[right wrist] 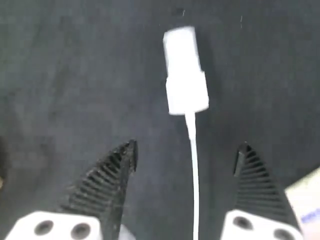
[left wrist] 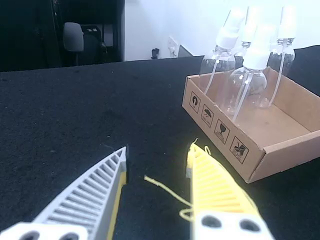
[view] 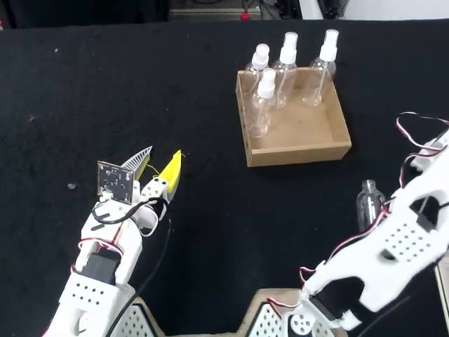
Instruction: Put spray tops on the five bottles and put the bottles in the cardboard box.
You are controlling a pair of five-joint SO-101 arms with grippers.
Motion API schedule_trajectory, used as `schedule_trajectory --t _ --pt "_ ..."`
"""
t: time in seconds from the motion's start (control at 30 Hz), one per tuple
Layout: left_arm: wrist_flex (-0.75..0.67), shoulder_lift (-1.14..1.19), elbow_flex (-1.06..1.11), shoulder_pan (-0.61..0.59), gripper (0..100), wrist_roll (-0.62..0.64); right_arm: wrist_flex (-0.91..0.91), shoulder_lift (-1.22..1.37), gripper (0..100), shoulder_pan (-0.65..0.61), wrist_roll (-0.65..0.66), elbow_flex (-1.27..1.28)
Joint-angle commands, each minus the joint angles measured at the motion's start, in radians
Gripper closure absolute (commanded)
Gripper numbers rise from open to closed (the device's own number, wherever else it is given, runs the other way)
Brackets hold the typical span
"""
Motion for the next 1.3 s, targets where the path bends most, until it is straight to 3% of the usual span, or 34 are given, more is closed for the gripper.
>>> schedule_trajectory --t 0.0,0.17,0.4,0.47,0.6,0.63,1.07,1.27 --pt "0.000 -0.015 0.022 0.010 81 -0.006 0.020 0.088 72.4 0.009 -0.015 -0.246" --pt "0.000 -0.015 0.022 0.010 81 -0.006 0.135 0.246 72.4 -0.018 -0.015 -0.553" --pt "0.000 -0.015 0.022 0.008 81 -0.006 0.158 0.498 72.7 -0.008 -0.008 -0.825" --pt "0.000 -0.015 0.022 0.008 81 -0.006 0.192 0.545 78.2 -0.009 0.006 -0.898" --pt "0.000 -0.015 0.022 0.008 81 -0.006 0.264 0.607 98.9 -0.018 0.017 -1.035" --pt "0.000 -0.015 0.022 0.008 81 -0.006 0.278 0.616 98.6 -0.014 0.009 -1.070" --pt "-0.002 -0.015 0.022 0.008 81 -0.006 0.430 0.338 98.7 0.017 -0.032 -1.056" --pt "-0.002 -0.015 0.022 0.008 81 -0.006 0.430 0.142 98.7 0.060 -0.006 -0.874"
